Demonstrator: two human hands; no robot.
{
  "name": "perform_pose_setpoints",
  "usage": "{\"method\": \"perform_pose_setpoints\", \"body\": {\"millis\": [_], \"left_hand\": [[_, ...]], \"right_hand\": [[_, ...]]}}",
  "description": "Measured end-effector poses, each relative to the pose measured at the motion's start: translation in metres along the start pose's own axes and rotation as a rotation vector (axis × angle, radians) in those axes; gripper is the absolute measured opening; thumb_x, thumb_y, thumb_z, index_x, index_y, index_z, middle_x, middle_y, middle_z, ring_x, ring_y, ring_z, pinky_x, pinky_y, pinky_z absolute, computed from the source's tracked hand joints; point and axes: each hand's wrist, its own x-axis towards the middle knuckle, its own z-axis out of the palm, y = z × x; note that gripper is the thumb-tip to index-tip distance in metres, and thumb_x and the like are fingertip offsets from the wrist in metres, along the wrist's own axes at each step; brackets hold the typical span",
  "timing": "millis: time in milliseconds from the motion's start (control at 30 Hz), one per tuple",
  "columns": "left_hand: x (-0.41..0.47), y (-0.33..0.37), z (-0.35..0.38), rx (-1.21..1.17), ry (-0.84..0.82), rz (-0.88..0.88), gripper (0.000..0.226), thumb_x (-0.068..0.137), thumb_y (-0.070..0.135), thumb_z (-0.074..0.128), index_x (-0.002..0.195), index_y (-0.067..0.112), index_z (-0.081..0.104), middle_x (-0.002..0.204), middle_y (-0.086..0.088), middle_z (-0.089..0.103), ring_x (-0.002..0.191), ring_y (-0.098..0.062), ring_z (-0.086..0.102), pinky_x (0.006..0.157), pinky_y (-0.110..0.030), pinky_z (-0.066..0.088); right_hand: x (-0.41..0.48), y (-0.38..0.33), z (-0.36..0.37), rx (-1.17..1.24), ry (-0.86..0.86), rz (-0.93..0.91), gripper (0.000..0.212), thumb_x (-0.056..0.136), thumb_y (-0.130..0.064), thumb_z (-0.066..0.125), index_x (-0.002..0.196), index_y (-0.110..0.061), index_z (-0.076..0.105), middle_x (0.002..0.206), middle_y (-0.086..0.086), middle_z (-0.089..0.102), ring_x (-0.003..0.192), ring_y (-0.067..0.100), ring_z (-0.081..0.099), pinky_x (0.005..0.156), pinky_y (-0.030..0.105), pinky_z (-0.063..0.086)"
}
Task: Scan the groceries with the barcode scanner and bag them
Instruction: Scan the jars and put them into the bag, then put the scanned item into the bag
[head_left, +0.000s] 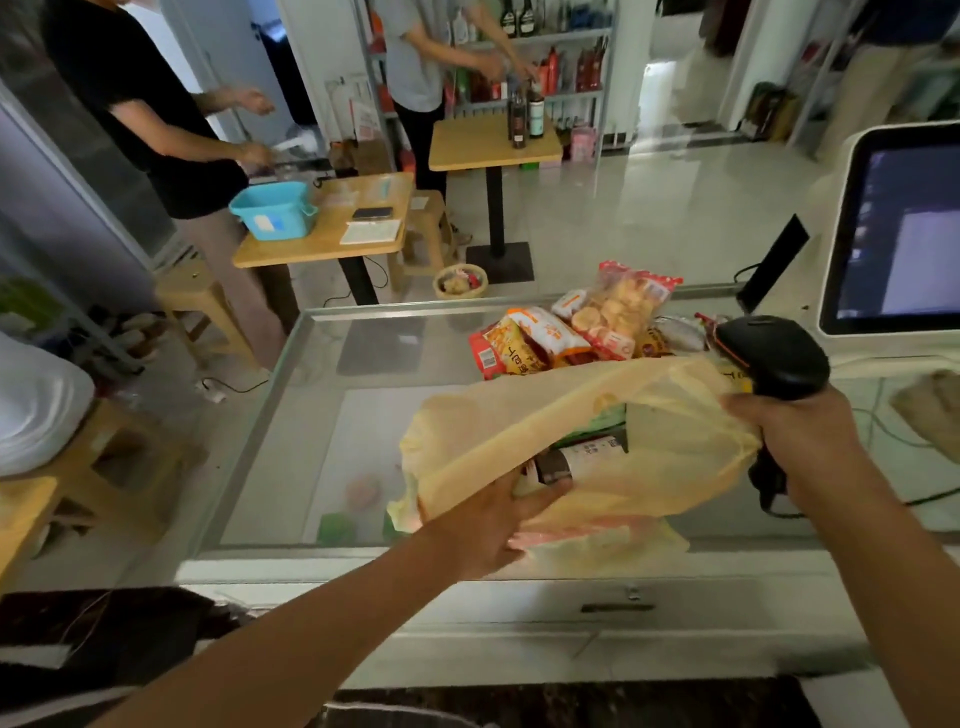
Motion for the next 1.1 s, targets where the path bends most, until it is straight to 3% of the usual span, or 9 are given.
{"method": "perform_pose_setpoints", "body": {"millis": [233, 400, 533, 600, 700, 767, 833, 1000, 1100], "left_hand": [[0.035, 0.011, -0.018, 0.262, 0.098, 0.159, 0.103, 0.087, 0.06, 0.06, 0.157, 0.033, -0.01, 0.164, -0.021, 0.006, 0.15, -0.045, -0.011, 0.12, -0.059, 0.012], [0.037, 0.013, -0.02, 0.129, 0.139, 0.35, 0.084, 0.096, 0.048, 0.054, 0.158, 0.038, -0.001, 0.167, -0.004, -0.009, 0.153, -0.032, -0.009, 0.12, -0.059, 0.0], [0.044, 0.013, -0.041, 0.078, 0.04, 0.416, 0.064, 0.1, 0.05, 0.045, 0.157, 0.038, 0.016, 0.167, 0.002, 0.002, 0.153, -0.026, -0.008, 0.119, -0.055, -0.012], [0.04, 0.003, -0.062, -0.24, 0.023, 0.422, 0.05, 0.102, 0.045, 0.048, 0.15, 0.032, 0.041, 0.163, 0.004, 0.024, 0.153, -0.019, 0.009, 0.124, -0.046, -0.001], [0.027, -0.011, -0.109, -0.968, 0.27, 0.12, 0.029, 0.101, 0.033, 0.053, 0.124, 0.022, 0.067, 0.132, 0.004, 0.063, 0.126, 0.0, 0.05, 0.11, -0.026, 0.036], [0.031, -0.026, -0.143, -1.429, 0.324, -0.16, 0.035, 0.104, 0.041, 0.04, 0.123, 0.026, 0.065, 0.124, 0.013, 0.065, 0.116, 0.004, 0.055, 0.101, -0.022, 0.04], [0.045, -0.044, -0.163, -1.778, 0.215, -0.381, 0.058, 0.102, 0.058, 0.026, 0.142, 0.023, 0.051, 0.143, 0.007, 0.052, 0.135, -0.01, 0.045, 0.111, -0.032, 0.033], [0.072, -0.034, -0.177, -1.534, 0.201, -0.587, 0.055, 0.103, 0.053, 0.035, 0.142, 0.018, 0.051, 0.144, -0.004, 0.053, 0.126, -0.02, 0.054, 0.104, -0.034, 0.042], [0.086, -0.014, -0.189, -1.519, 0.282, -0.527, 0.041, 0.105, 0.036, 0.041, 0.126, 0.007, 0.062, 0.123, -0.01, 0.068, 0.098, -0.02, 0.069, 0.08, -0.023, 0.056]], "right_hand": [[-0.004, 0.004, -0.009, -0.002, 0.032, -0.005, 0.051, 0.076, -0.008, 0.076, 0.125, -0.014, 0.061, 0.109, 0.012, 0.064, 0.101, 0.031, 0.061, 0.093, 0.047, 0.049], [-0.006, 0.001, -0.009, -0.003, 0.04, -0.012, 0.052, 0.077, -0.006, 0.075, 0.126, -0.012, 0.059, 0.107, 0.011, 0.063, 0.098, 0.029, 0.059, 0.087, 0.04, 0.047], [-0.01, -0.003, -0.01, -0.031, 0.049, -0.082, 0.046, 0.079, -0.004, 0.073, 0.123, -0.011, 0.059, 0.103, 0.008, 0.06, 0.094, 0.025, 0.055, 0.082, 0.036, 0.043], [-0.009, -0.004, -0.014, -0.027, 0.066, -0.114, 0.04, 0.08, -0.008, 0.074, 0.117, -0.015, 0.06, 0.1, 0.007, 0.061, 0.09, 0.025, 0.057, 0.079, 0.036, 0.043], [-0.002, -0.007, -0.026, -0.028, 0.06, -0.115, 0.029, 0.08, -0.013, 0.075, 0.106, -0.013, 0.062, 0.083, 0.007, 0.063, 0.071, 0.022, 0.058, 0.066, 0.031, 0.045], [0.004, -0.01, -0.032, -0.033, 0.038, -0.1, 0.022, 0.081, -0.012, 0.074, 0.099, -0.009, 0.063, 0.07, 0.008, 0.058, 0.058, 0.019, 0.051, 0.055, 0.028, 0.041], [0.011, -0.013, -0.031, -0.05, 0.007, -0.101, 0.017, 0.081, -0.01, 0.074, 0.093, -0.01, 0.062, 0.065, 0.008, 0.057, 0.054, 0.018, 0.049, 0.051, 0.027, 0.04], [0.032, -0.014, -0.027, -0.058, -0.081, -0.079, 0.018, 0.08, -0.002, 0.072, 0.094, -0.01, 0.063, 0.066, 0.009, 0.058, 0.055, 0.018, 0.05, 0.051, 0.027, 0.041], [0.049, -0.013, -0.029, -0.028, -0.14, -0.076, 0.025, 0.079, -0.01, 0.077, 0.101, -0.012, 0.064, 0.073, 0.009, 0.063, 0.061, 0.02, 0.055, 0.054, 0.029, 0.046]]}}
